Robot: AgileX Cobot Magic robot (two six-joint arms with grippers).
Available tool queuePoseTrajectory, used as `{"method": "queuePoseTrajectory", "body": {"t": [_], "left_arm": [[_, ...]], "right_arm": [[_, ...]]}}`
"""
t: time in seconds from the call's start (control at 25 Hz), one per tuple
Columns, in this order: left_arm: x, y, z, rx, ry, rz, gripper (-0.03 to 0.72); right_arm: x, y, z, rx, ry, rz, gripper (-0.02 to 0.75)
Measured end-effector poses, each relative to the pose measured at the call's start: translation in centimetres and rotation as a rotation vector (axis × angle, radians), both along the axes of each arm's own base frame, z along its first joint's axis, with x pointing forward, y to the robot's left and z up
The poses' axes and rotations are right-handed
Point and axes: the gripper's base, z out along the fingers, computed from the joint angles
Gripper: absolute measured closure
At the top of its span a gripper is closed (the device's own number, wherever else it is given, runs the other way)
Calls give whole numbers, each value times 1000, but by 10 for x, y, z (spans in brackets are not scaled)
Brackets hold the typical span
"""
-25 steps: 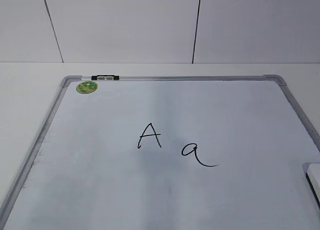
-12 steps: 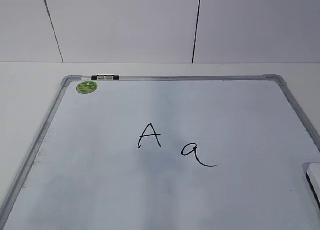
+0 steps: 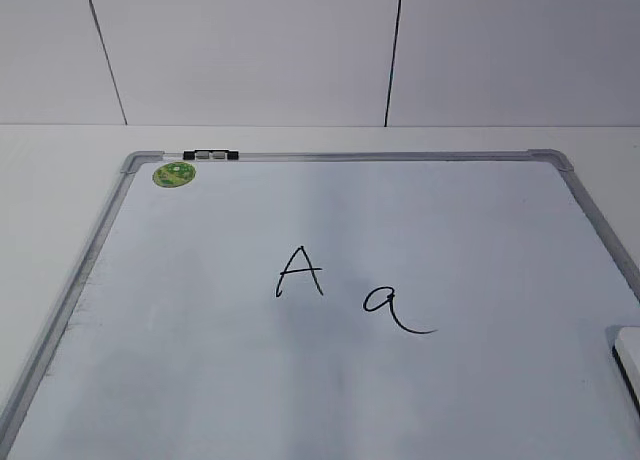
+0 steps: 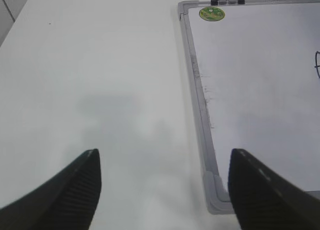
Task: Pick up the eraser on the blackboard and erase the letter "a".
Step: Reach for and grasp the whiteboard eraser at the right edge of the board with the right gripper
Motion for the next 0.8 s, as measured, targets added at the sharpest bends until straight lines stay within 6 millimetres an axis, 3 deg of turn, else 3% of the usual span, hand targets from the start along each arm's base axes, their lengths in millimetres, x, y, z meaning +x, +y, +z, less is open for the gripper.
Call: {"method": "queuePoseTrajectory", "body": {"t": [0.8], "left_arm": [[4, -3, 31, -35, -77, -17, 97]], "right_arm": [[0, 0, 0, 0, 0, 0, 146]]}}
